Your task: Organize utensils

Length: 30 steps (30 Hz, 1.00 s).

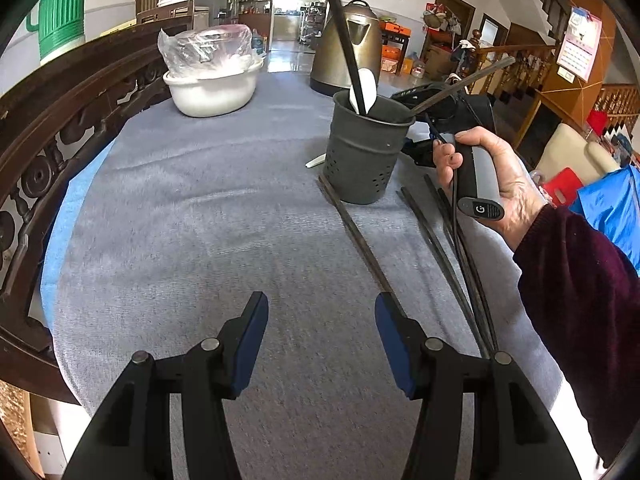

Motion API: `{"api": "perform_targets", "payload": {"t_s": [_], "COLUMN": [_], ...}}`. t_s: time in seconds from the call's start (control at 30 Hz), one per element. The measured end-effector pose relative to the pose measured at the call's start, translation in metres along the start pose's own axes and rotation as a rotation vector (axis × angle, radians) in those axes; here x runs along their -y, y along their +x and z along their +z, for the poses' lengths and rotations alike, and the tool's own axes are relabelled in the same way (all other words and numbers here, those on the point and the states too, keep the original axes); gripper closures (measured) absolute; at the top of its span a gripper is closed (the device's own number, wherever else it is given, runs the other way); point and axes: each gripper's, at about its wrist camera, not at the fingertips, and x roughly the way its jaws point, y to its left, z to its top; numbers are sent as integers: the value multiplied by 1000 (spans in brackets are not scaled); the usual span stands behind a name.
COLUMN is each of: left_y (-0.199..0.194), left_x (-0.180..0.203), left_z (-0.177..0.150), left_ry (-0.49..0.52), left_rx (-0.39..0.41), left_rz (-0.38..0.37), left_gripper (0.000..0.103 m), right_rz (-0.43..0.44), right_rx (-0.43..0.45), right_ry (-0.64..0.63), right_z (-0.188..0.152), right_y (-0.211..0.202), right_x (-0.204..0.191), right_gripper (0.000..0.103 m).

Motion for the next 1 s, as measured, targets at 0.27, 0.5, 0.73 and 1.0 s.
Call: {"api": "perform_targets", "payload": {"t_s": [0.27,0.5,0.73,1.0], "left_y": [1,-8,-18,-32], "left_x": [-2,3,18,23], "left_z": [2,-1,-5,-11], "left_ry": [-17,-11,15,18], "left_rx": [-3,19,35,58], "left_rz": [-7,-11,-29,-39], "left_gripper": [47,47,47,47], "right_rz": [-49,43,83,-71], "right_rx": [114,261,433,503], "right_ry": [-64,-36,-201,-568], "right_z": [-7,-5,-14,-55], "right_y": [-17,-90,-174,-208], "right_x": [-4,1,-38,-114], "right_gripper": [101,101,101,101]}}
